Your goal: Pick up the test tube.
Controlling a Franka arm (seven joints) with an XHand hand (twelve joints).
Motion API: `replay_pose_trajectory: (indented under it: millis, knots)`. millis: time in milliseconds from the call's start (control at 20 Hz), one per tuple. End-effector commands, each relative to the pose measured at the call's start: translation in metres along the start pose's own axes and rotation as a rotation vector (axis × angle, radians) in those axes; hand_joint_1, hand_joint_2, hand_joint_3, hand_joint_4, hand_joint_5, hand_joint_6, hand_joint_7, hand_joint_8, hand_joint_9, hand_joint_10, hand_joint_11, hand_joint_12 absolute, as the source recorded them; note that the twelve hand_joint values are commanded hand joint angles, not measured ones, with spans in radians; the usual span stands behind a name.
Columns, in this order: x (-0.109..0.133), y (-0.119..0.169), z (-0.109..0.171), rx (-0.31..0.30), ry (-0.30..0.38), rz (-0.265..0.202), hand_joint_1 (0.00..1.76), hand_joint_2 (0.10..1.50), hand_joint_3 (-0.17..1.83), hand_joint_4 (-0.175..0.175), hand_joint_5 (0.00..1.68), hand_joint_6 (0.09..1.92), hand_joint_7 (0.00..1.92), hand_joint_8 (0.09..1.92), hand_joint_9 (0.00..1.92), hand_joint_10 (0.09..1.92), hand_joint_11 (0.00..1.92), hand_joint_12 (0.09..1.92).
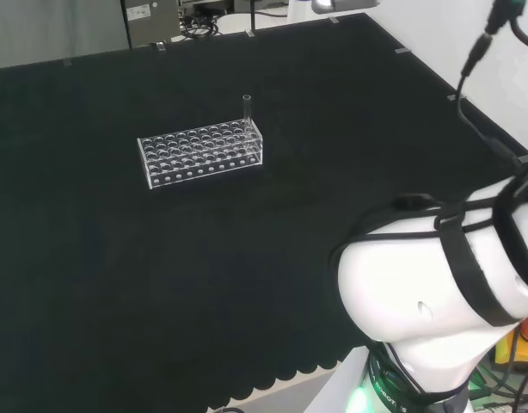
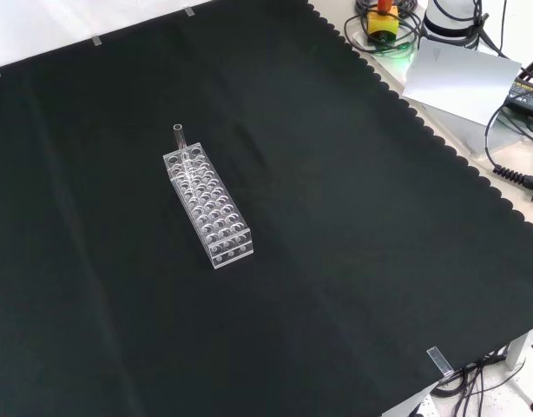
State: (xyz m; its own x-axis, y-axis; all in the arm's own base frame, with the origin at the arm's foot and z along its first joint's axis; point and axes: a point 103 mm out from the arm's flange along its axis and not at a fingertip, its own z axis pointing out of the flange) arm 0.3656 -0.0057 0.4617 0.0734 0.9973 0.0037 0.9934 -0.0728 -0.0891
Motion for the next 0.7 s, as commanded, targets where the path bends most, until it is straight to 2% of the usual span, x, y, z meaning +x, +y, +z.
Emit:
replay_pose_trajectory:
  millis: [50,250,400,700]
  knots:
    - [-0.005,0.059,0.018,0.055,0.006,0.008,0.50,0.90,0.34,-0.114,0.20,0.09,0.08,0.91,0.03,0.98,0.00,1.52]
    - [-0.011,0.089,0.043,0.110,0.022,0.021,0.52,0.89,0.34,-0.118,0.22,0.09,0.14,0.93,0.08,0.99,0.00,1.54]
    - [-0.015,0.107,0.062,0.118,0.054,0.037,0.56,0.88,0.34,-0.123,0.26,0.09,0.20,0.94,0.15,0.98,0.00,1.56]
    - [-0.014,0.133,0.094,0.175,0.050,0.044,0.67,0.84,0.38,-0.133,0.34,0.09,0.34,0.95,0.30,0.94,0.03,1.58]
